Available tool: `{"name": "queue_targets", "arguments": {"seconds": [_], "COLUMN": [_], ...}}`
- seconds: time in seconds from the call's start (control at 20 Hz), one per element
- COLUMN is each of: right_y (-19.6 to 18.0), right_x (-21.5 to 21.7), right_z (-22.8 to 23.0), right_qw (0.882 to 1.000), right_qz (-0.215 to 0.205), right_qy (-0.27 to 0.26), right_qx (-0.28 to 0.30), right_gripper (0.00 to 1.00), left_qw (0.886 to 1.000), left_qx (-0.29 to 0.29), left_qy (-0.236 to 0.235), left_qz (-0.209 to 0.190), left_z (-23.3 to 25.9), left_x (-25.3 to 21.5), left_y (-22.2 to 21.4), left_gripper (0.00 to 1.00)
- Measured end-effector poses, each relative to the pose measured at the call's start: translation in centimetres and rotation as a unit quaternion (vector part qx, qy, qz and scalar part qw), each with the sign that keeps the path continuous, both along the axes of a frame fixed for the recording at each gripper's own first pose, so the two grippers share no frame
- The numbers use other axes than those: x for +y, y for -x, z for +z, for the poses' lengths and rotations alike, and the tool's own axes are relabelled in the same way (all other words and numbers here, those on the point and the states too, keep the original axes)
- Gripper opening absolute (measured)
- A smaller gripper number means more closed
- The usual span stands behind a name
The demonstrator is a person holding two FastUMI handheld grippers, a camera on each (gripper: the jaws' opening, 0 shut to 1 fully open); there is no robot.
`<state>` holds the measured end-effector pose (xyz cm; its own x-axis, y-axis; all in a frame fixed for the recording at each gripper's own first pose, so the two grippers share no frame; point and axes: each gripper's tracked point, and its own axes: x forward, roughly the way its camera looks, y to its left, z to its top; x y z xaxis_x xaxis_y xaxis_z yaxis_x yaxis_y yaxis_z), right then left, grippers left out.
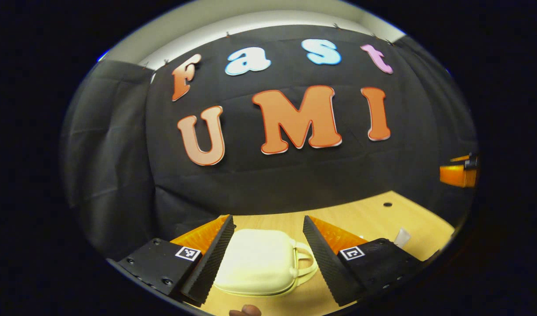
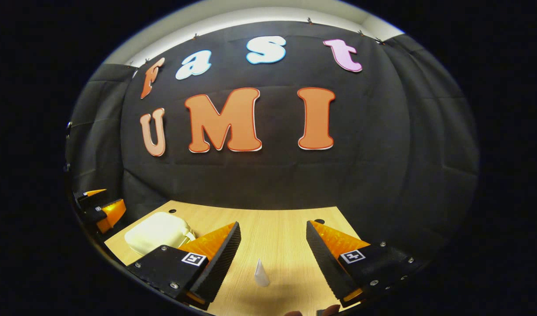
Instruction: First open the suitcase, pack the skin care products into it, and then close the suitcase.
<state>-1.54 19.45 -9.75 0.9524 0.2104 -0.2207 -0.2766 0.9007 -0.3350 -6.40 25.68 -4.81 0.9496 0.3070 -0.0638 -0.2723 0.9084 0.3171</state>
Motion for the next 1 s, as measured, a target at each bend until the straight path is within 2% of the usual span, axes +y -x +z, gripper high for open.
{"name": "queue_targets", "arguments": {"seconds": [0.1, 0.2, 0.3, 0.45, 0.55, 0.8, 1.0], "right_y": [0.0, 0.1, -0.1, -0.2, -0.4, -0.1, 0.3], "right_x": [-0.7, -1.5, -2.8, -4.7, -6.3, -10.9, -13.9], "right_z": [-1.1, -1.5, -2.6, -3.4, -3.8, -4.8, -5.6], "right_qw": [1.0, 0.999, 0.998, 0.996, 0.995, 0.989, 0.984], "right_qz": [-0.022, -0.039, -0.055, -0.077, -0.095, -0.134, -0.165], "right_qy": [-0.002, 0.003, 0.018, 0.016, 0.013, 0.015, 0.012], "right_qx": [0.009, 0.007, 0.014, 0.032, 0.035, 0.052, 0.065], "right_gripper": [0.95, 0.95, 0.95, 0.95, 0.95, 0.95, 0.96], "left_qw": [0.997, 0.987, 0.969, 0.939, 0.923, 0.883, 0.86], "left_qx": [0.026, 0.056, 0.083, 0.131, 0.17, 0.247, 0.276], "left_qy": [-0.069, -0.146, -0.225, -0.305, -0.332, -0.391, -0.424], "left_qz": [-0.015, -0.035, -0.055, -0.086, -0.098, -0.085, -0.072], "left_z": [-1.6, -3.7, -6.4, -11.2, -15.2, -21.2, -23.9], "left_x": [-0.5, -1.6, -3.2, -5.0, -5.7, -4.1, -3.2], "left_y": [-0.7, -1.6, -2.4, -3.7, -4.3, -7.0, -8.5], "left_gripper": [1.0, 0.99, 0.99, 0.99, 0.98, 0.98, 0.98]}}
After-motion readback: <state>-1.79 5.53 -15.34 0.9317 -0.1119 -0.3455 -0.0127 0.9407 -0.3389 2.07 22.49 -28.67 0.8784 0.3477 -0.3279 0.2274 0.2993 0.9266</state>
